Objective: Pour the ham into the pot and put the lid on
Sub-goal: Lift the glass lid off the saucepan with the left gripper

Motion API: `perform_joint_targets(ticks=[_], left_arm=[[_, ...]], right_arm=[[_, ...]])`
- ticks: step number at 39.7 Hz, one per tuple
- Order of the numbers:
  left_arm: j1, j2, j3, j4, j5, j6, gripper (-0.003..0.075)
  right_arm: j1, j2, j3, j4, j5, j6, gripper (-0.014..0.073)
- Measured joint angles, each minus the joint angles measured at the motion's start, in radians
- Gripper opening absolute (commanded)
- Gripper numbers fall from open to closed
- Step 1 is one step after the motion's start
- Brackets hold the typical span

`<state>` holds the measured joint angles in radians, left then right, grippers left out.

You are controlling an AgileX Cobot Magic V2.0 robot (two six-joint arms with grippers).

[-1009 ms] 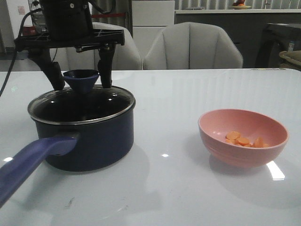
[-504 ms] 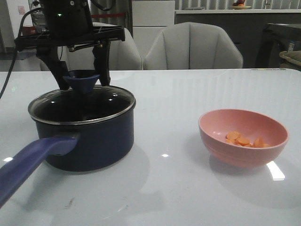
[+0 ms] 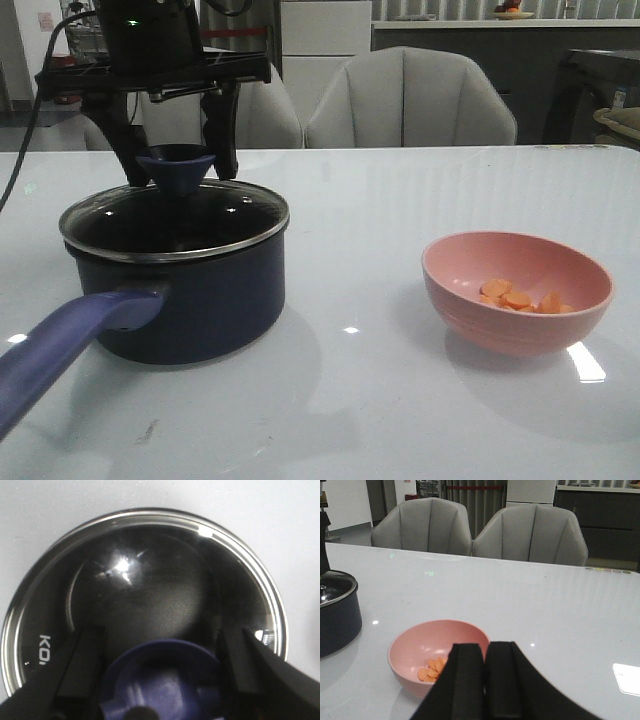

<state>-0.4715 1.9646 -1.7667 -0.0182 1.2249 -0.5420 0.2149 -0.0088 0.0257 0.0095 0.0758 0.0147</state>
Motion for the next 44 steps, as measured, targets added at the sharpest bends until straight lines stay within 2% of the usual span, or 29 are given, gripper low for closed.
perform_joint_targets(ticks=[25, 35, 44], left_arm=[[0.008, -0.031, -0.004, 0.026, 0.011, 0.027, 0.0154], [0.098, -0.114, 0.001, 0.032, 0.014, 0.089, 0.0154], [0.257, -0.202, 0.085, 0.032, 0.014, 0.181, 0.0154]], right_arm=[[0.0, 0.0, 0.0, 0.0, 0.0, 0.0, 0.0137], [0.0, 0.0, 0.0, 0.0, 0.0, 0.0, 0.0137], [0.0, 0.0, 0.0, 0.0, 0.0, 0.0, 0.0137]])
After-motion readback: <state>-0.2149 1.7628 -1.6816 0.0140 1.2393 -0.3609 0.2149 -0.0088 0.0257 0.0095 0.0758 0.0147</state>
